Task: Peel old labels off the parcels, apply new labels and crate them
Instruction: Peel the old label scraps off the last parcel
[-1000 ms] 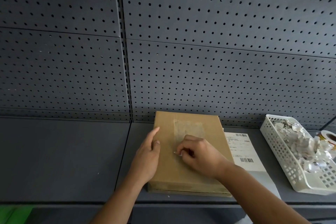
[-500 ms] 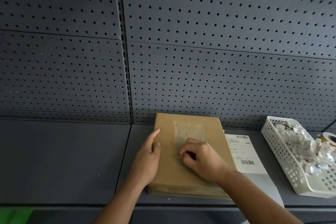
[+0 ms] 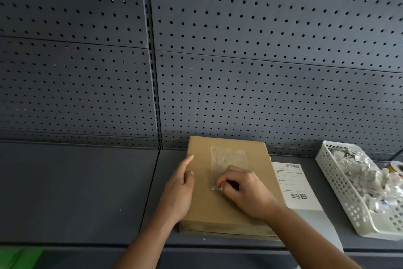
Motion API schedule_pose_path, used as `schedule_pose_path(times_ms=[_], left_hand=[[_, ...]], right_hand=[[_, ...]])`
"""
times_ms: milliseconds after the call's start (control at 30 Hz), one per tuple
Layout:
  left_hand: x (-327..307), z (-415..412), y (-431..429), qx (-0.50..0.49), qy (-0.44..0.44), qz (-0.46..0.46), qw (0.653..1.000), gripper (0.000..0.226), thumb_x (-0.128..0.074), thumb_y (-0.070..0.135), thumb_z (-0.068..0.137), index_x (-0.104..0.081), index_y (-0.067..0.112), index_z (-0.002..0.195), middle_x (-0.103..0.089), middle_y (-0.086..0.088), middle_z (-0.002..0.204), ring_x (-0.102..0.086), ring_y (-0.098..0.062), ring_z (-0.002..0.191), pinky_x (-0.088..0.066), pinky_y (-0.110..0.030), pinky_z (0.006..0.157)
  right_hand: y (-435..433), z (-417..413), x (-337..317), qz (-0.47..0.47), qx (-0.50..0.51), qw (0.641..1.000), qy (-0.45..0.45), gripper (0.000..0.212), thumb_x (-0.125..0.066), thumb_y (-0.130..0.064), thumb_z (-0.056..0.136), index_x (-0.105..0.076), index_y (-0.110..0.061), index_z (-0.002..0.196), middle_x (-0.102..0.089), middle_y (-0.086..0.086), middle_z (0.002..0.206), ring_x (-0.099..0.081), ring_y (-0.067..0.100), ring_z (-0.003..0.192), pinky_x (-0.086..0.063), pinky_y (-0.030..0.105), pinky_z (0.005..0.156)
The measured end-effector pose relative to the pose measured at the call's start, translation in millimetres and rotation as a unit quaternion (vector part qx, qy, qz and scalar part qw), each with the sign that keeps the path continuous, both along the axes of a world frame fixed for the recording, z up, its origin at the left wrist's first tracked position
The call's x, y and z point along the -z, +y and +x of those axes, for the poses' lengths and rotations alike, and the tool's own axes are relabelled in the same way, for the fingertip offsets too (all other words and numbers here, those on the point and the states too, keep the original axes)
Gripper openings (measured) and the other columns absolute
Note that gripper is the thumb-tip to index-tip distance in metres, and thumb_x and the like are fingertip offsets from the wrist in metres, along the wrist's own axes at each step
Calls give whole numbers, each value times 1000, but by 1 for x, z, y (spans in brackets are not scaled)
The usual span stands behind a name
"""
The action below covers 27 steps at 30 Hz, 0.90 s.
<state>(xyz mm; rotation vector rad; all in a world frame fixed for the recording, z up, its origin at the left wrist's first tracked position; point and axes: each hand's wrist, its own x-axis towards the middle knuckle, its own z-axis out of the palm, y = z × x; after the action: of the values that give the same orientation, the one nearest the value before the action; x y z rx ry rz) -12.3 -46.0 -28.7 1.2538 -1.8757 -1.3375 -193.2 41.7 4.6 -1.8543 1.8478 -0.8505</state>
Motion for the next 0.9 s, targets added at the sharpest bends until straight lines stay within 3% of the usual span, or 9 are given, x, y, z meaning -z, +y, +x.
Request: schedule_pose_path(times_ms=[200, 300, 467, 900], left_hand=[[0, 1, 0, -2, -3, -6, 1000, 44, -33, 37, 108, -29, 58, 147, -34, 14, 160, -39, -9, 141, -37, -27, 103], [1, 1, 0, 0, -6, -7, 1000, 44, -33, 39, 108, -28, 61, 145, -38, 12, 158, -44, -12, 138, -41, -31, 106], [0, 2, -1, 0, -6, -10, 1000, 45, -33, 36, 108, -29, 56, 149, -32, 15, 160, -34, -8, 144, -34, -27, 108], [2, 1, -1, 4, -6, -12, 1000, 45, -33, 37, 108, -29, 56, 149, -32, 15, 161, -34, -9, 145, -33, -26, 105]], right_hand=[[-2, 0, 2, 4, -11, 1000, 19, 14, -57, -21, 87, -69, -25, 82, -60, -14, 88, -60, 6, 81, -43, 11, 73], [-1, -2, 1, -10, 7, 1000, 4, 18, -59, -13, 90, -72, -24, 85, -63, -15, 88, -61, 5, 85, -43, 10, 75], [-2, 0, 2, -3, -3, 1000, 21, 13, -60, -16, 87, -69, -22, 80, -61, -13, 86, -59, 6, 80, -42, 10, 71], [2, -1, -2, -18, 38, 999, -11, 20, -59, -6, 88, -70, -19, 78, -63, -12, 84, -61, 6, 81, -43, 9, 73]])
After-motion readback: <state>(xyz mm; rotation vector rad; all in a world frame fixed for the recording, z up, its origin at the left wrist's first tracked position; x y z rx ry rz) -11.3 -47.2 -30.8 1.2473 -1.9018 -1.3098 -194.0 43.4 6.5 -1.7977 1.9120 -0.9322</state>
